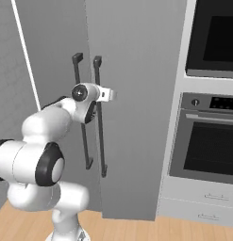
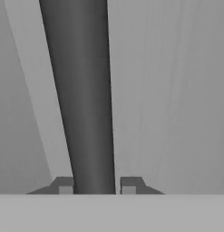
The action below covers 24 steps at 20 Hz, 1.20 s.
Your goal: Take the strawberry from the fridge and place it on top of the pancake, located on the dining counter.
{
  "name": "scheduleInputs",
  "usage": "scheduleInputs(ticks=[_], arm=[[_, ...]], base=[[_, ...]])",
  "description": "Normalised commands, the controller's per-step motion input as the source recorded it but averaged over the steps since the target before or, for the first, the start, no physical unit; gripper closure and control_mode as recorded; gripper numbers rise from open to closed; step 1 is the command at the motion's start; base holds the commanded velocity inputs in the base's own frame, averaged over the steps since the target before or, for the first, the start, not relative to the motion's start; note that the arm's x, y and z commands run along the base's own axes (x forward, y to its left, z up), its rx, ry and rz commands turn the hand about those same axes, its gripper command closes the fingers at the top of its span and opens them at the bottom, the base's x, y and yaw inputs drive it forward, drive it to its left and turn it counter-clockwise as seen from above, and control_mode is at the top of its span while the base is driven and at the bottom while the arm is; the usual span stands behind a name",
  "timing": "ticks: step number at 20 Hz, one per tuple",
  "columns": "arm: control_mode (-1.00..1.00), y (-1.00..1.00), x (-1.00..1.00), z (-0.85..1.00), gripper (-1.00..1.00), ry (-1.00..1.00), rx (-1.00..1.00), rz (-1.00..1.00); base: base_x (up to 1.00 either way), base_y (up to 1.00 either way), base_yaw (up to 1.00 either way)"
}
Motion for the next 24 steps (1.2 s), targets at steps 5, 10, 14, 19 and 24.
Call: scheduleInputs(ticks=[5,10,14,19,24], arm=[[-1.00,-0.72,-0.94,0.00,1.00,0.03,0.00,-0.03],[-1.00,-0.99,-0.59,0.00,1.00,0.14,0.00,0.00],[-1.00,-1.00,-0.52,0.00,1.00,0.19,0.00,0.00],[-1.00,-1.00,-0.69,-0.01,1.00,0.06,0.01,0.00],[-1.00,-1.00,-0.34,0.00,1.00,0.00,0.12,-0.02]], base=[[0.00,0.00,0.00],[0.00,0.00,0.00],[0.00,0.00,0.00],[0.00,0.00,0.00],[0.00,0.00,0.00]])
